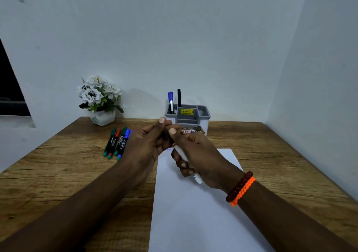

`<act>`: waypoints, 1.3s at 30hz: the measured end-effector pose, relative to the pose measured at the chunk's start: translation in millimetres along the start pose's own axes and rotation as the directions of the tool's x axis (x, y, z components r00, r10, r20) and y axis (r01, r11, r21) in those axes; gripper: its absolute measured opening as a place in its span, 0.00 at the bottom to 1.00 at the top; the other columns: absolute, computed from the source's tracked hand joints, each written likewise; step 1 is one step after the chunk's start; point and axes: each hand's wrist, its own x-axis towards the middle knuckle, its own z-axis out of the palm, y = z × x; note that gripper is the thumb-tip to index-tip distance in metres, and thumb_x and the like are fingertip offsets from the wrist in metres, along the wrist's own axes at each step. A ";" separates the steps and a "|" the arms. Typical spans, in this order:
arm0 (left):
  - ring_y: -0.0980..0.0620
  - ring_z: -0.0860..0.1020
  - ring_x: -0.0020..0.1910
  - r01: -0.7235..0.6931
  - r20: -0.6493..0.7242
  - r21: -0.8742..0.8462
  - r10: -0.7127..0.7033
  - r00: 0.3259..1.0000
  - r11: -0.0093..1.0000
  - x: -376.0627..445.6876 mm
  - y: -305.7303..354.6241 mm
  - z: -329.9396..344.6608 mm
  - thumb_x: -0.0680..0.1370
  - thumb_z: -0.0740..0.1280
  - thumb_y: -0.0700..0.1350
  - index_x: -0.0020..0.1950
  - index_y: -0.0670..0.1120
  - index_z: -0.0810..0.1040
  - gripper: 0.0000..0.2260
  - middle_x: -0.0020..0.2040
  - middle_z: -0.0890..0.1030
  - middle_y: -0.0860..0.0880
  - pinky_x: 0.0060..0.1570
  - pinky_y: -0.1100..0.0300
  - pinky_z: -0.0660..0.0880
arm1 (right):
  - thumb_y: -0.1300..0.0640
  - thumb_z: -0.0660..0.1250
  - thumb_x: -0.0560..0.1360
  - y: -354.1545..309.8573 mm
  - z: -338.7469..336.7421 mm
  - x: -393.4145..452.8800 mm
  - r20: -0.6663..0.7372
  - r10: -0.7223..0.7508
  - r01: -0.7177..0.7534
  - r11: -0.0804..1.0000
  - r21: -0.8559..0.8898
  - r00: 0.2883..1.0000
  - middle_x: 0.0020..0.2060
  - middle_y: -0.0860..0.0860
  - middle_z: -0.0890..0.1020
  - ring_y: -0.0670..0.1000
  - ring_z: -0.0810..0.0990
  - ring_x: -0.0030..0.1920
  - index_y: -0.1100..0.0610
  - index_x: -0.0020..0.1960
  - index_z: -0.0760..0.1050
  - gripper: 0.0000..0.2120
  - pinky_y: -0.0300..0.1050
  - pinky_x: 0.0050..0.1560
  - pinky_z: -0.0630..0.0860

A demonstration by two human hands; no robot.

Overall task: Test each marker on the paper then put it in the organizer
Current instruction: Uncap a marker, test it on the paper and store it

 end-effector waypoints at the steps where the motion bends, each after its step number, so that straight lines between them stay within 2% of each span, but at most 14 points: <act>1: 0.44 0.85 0.55 -0.008 -0.042 0.010 0.008 0.999 1.000 2.1 0.1 -2.0 0.81 0.66 0.45 0.59 0.36 0.81 0.14 0.54 0.86 0.39 0.51 0.56 0.83 | 0.44 0.64 0.86 -0.2 -2.9 1.9 -0.023 0.010 -0.010 1.000 0.004 1.000 0.30 0.55 0.76 0.49 0.69 0.26 0.62 0.51 0.78 0.21 0.39 0.26 0.62; 3: 0.46 0.85 0.53 -0.034 -0.132 0.105 0.048 0.990 0.994 5.0 1.2 -7.2 0.82 0.65 0.45 0.56 0.40 0.83 0.11 0.50 0.87 0.41 0.53 0.53 0.82 | 0.49 0.64 0.87 -1.0 -12.5 6.1 -0.110 0.013 -0.015 1.000 -0.015 0.994 0.31 0.59 0.79 0.52 0.72 0.26 0.64 0.51 0.77 0.18 0.42 0.26 0.66; 6: 0.48 0.83 0.45 -0.079 -0.116 0.484 0.153 0.981 0.871 4.5 -3.1 -15.2 0.84 0.64 0.45 0.52 0.44 0.84 0.10 0.44 0.85 0.45 0.42 0.55 0.79 | 0.58 0.62 0.87 -3.7 -33.5 10.8 -0.259 -0.023 0.012 0.999 -0.044 0.966 0.35 0.60 0.82 0.55 0.78 0.29 0.59 0.58 0.74 0.05 0.46 0.28 0.72; 8: 0.52 0.80 0.42 -0.114 -0.021 0.690 0.177 0.984 0.715 3.0 -9.8 -19.0 0.84 0.62 0.44 0.54 0.48 0.83 0.09 0.44 0.83 0.47 0.38 0.60 0.74 | 0.62 0.62 0.86 -5.7 -49.5 14.0 -0.321 -0.047 0.038 0.999 -0.035 0.946 0.37 0.60 0.81 0.56 0.80 0.31 0.57 0.58 0.74 0.03 0.47 0.29 0.74; 10: 0.56 0.78 0.43 -0.246 0.158 0.855 0.221 0.962 0.457 2.5 -14.9 -23.2 0.83 0.61 0.43 0.57 0.52 0.82 0.11 0.48 0.83 0.52 0.41 0.61 0.73 | 0.66 0.61 0.85 -7.7 -61.9 16.2 -0.336 -0.064 0.067 0.998 -0.002 0.940 0.40 0.60 0.80 0.56 0.79 0.32 0.56 0.55 0.76 0.08 0.46 0.29 0.74; 15: 0.63 0.74 0.46 -0.466 0.456 0.876 0.106 0.884 0.121 2.7 -21.8 -26.9 0.81 0.63 0.52 0.62 0.58 0.80 0.11 0.45 0.76 0.60 0.44 0.65 0.67 | 0.74 0.55 0.82 -15.1 -76.8 17.4 -0.273 -0.022 0.096 0.962 0.258 0.962 0.42 0.61 0.83 0.56 0.84 0.36 0.59 0.56 0.82 0.20 0.46 0.30 0.81; 18: 0.62 0.72 0.46 -0.442 0.442 0.897 0.008 0.897 -0.003 3.3 -29.6 -26.5 0.79 0.63 0.64 0.69 0.63 0.75 0.19 0.46 0.70 0.60 0.42 0.65 0.66 | 0.76 0.59 0.81 -16.0 -87.4 16.7 -0.171 -0.022 0.098 0.888 0.448 0.985 0.43 0.59 0.84 0.54 0.86 0.41 0.63 0.57 0.82 0.16 0.43 0.36 0.84; 20: 0.60 0.71 0.46 -0.425 0.423 0.903 -0.037 0.905 -0.071 3.1 -33.5 -24.5 0.77 0.60 0.69 0.71 0.64 0.73 0.24 0.47 0.69 0.59 0.42 0.62 0.67 | 0.75 0.63 0.80 -12.4 -92.9 16.4 -0.143 -0.030 0.092 0.887 0.452 0.989 0.43 0.58 0.85 0.53 0.87 0.42 0.64 0.56 0.81 0.12 0.42 0.39 0.84; 22: 0.59 0.71 0.46 -0.427 0.424 0.898 -0.047 0.904 -0.103 1.6 -34.6 -22.9 0.77 0.59 0.70 0.71 0.65 0.73 0.24 0.47 0.69 0.58 0.42 0.60 0.67 | 0.68 0.71 0.79 -5.1 -93.9 18.0 -0.180 -0.021 0.081 0.939 0.334 0.983 0.41 0.57 0.85 0.53 0.86 0.40 0.62 0.54 0.82 0.05 0.44 0.39 0.83; 24: 0.58 0.71 0.46 -0.423 0.419 0.900 -0.052 0.906 -0.109 0.6 -33.7 -22.6 0.77 0.59 0.70 0.70 0.64 0.74 0.24 0.48 0.70 0.57 0.43 0.60 0.68 | 0.58 0.75 0.79 4.5 -92.5 21.7 -0.286 0.006 0.038 0.988 0.148 0.958 0.37 0.55 0.83 0.53 0.82 0.33 0.61 0.51 0.83 0.06 0.44 0.32 0.77; 28: 0.58 0.72 0.47 -0.418 0.412 0.903 -0.072 0.908 -0.099 1.2 -32.5 -21.9 0.77 0.58 0.70 0.70 0.65 0.74 0.24 0.48 0.69 0.57 0.43 0.59 0.68 | 0.59 0.73 0.76 17.8 -88.4 24.4 -0.430 -0.044 -0.017 0.990 -0.137 0.902 0.29 0.55 0.80 0.53 0.76 0.27 0.60 0.42 0.85 0.07 0.41 0.27 0.68; 31: 0.58 0.72 0.47 -0.419 0.414 0.903 -0.075 0.907 -0.095 1.8 -32.4 -22.3 0.76 0.58 0.71 0.70 0.65 0.74 0.25 0.48 0.70 0.57 0.45 0.59 0.69 | 0.59 0.75 0.72 22.4 -88.7 23.4 -0.456 -0.076 -0.025 0.977 -0.212 0.887 0.29 0.58 0.81 0.58 0.78 0.30 0.60 0.33 0.84 0.09 0.44 0.28 0.70; 34: 0.58 0.72 0.47 -0.418 0.412 0.905 -0.078 0.908 -0.084 1.5 -32.1 -22.2 0.76 0.59 0.70 0.70 0.65 0.74 0.24 0.48 0.70 0.57 0.45 0.59 0.70 | 0.59 0.76 0.72 24.5 -90.4 24.4 -0.497 -0.121 -0.019 0.963 -0.267 0.859 0.28 0.58 0.81 0.56 0.78 0.27 0.66 0.36 0.82 0.11 0.43 0.26 0.72; 39: 0.59 0.72 0.46 -0.423 0.417 0.903 -0.076 0.906 -0.081 1.8 -31.2 -21.0 0.77 0.59 0.70 0.70 0.64 0.75 0.24 0.46 0.70 0.57 0.44 0.59 0.71 | 0.55 0.76 0.75 28.7 -89.4 27.0 -0.498 -0.179 -0.008 0.937 -0.350 0.849 0.25 0.56 0.82 0.49 0.73 0.19 0.64 0.37 0.82 0.13 0.40 0.22 0.68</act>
